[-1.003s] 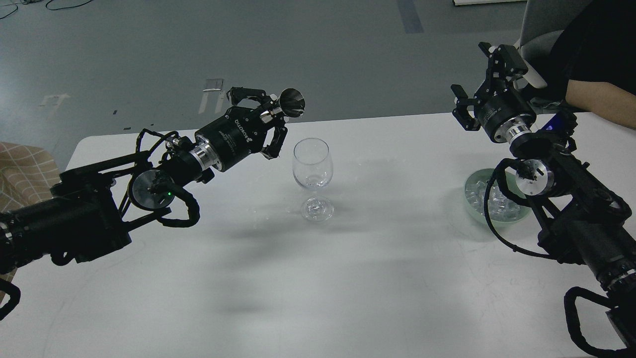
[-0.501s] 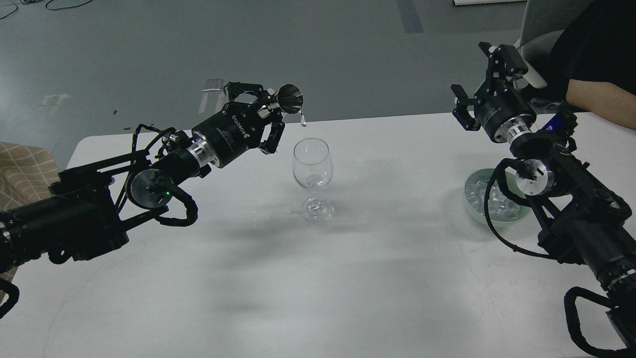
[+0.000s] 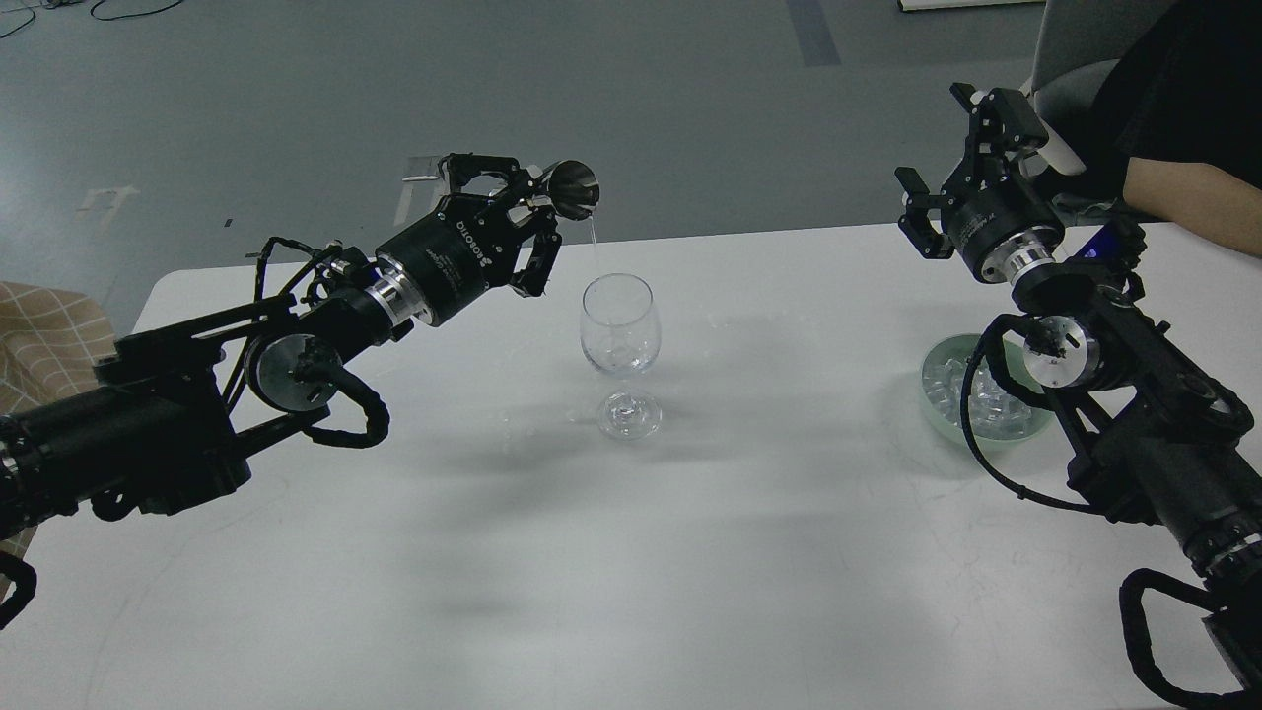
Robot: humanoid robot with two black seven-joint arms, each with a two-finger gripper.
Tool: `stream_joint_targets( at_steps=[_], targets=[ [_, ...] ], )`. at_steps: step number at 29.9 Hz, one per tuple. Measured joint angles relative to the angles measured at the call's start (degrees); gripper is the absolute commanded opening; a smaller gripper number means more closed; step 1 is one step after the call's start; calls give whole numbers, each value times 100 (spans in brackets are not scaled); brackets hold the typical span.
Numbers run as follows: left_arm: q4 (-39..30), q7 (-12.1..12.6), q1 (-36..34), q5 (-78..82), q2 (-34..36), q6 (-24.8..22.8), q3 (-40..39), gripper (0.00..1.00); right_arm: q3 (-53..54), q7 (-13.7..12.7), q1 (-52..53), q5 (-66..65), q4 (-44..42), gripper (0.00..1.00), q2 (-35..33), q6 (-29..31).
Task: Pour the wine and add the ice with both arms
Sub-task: 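Tilt the jigger with the left gripper to pour into the glass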
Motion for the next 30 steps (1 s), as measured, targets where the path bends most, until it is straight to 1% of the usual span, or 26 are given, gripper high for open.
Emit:
stream_joint_targets(
  at_steps=[4, 13, 17, 25, 30],
  targets=[
    [0, -173, 0, 184, -1, 0, -16, 0, 3, 0, 0, 0, 0, 100, 0, 0],
    [0, -268, 0, 448, 11, 0, -94, 0, -2, 0, 1, 0, 0, 100, 0, 0],
    [-3, -434, 0, 763, 12, 0, -207, 0, -2, 0, 4, 0, 0, 100, 0, 0],
    [-18, -516, 1, 903, 10, 0, -299, 0, -3, 0, 7, 0, 0, 100, 0, 0],
    [-24, -703, 8, 1118, 9, 0, -312, 0, -3, 1, 4, 0, 0, 100, 0, 0]
  ],
)
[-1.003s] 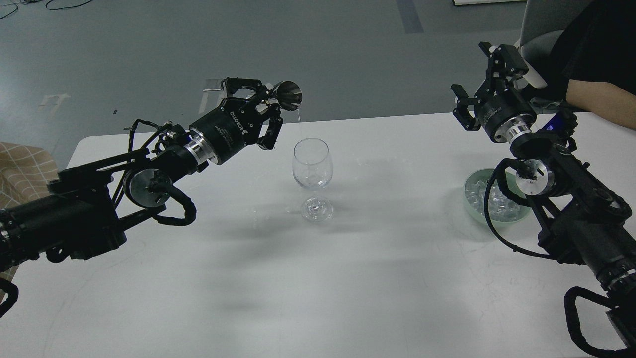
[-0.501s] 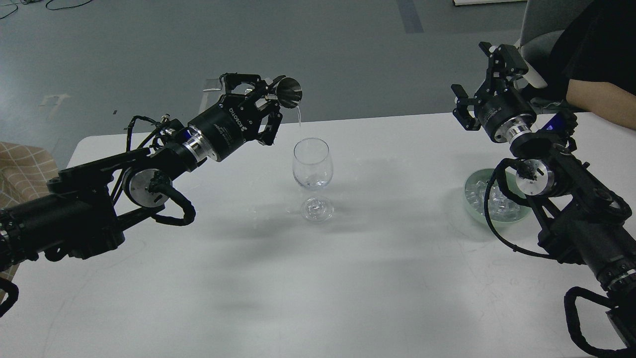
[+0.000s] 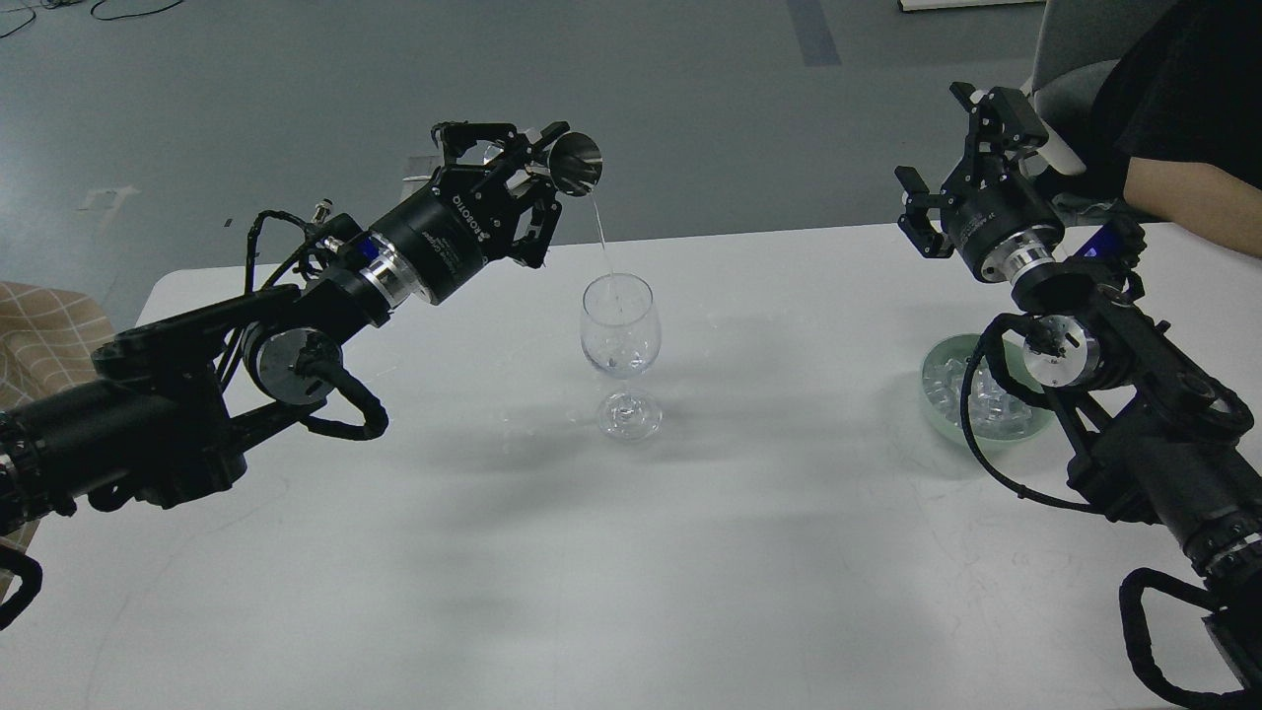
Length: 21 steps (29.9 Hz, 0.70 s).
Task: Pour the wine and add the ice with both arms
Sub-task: 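Tilt the jigger with the left gripper to pour into the glass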
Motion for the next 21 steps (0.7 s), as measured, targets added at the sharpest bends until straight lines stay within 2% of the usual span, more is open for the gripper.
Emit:
stream_joint_targets(
  at_steps=[21],
  targets=[
    [-11, -27, 179, 1219, -18, 0, -534, 0, 0, 0, -4, 0, 0, 100, -4, 0]
  ],
)
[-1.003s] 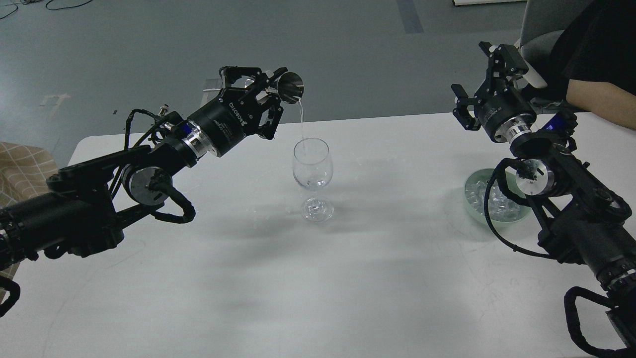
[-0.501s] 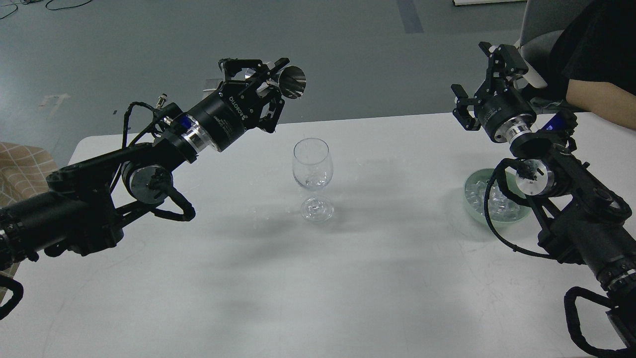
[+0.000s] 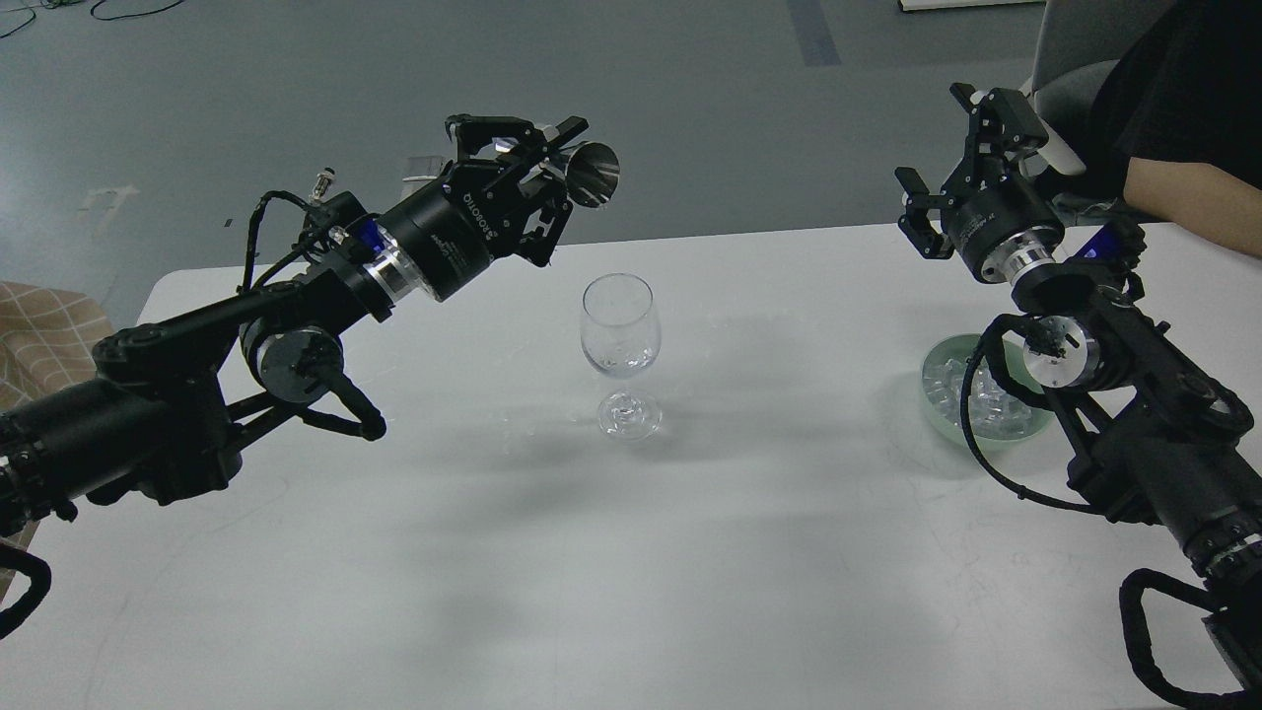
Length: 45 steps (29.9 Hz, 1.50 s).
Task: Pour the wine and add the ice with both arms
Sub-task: 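Tilt the jigger with the left gripper to pour into the glass, then turn the jigger upright and move it away from the glass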
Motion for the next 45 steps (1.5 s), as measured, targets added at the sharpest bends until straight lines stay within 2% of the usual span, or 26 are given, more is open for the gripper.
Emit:
stream_joint_targets(
  at_steps=[9, 19, 45],
  targets=[
    [39, 0, 218, 346, -36, 0, -272, 0, 0, 0, -19, 0, 0, 100, -6, 0],
    [414, 0, 320, 490, -79, 0, -291, 0, -1, 0, -34, 0, 0, 100, 4, 0],
    [418, 0, 508, 2179, -88, 148, -826, 0, 12, 4, -35, 0, 6, 100, 4, 0]
  ],
)
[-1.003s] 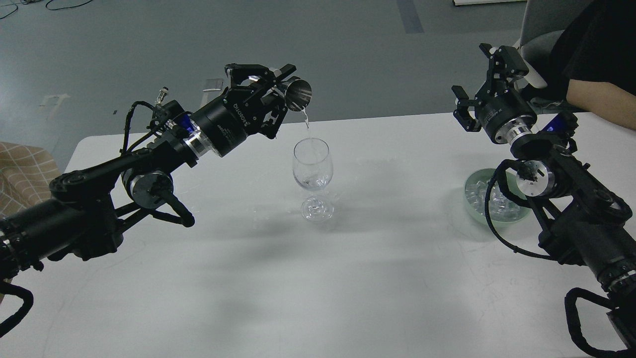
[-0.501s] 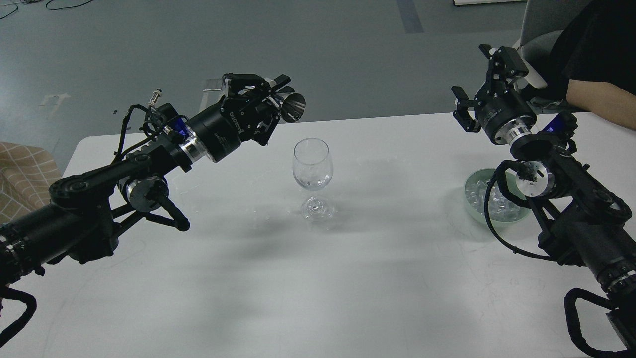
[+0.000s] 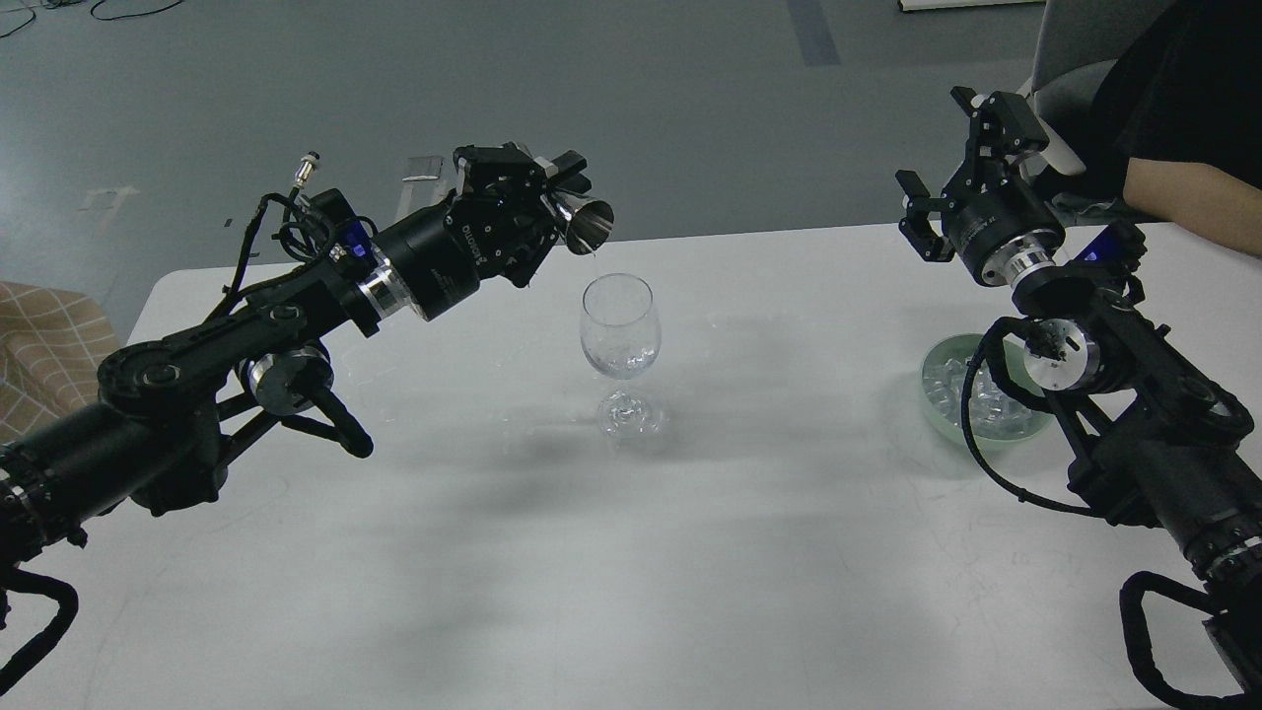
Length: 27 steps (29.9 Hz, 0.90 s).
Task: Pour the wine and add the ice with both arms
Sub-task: 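Turn the jigger upright and move it away from the glass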
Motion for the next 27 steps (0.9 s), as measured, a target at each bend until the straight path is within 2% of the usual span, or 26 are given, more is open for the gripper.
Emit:
stream_joint_targets(
  at_steps=[27],
  targets=[
    [-173, 0, -10, 1199, -34, 607, -173, 0, -4, 0, 0, 0, -5, 100, 0, 0]
  ],
)
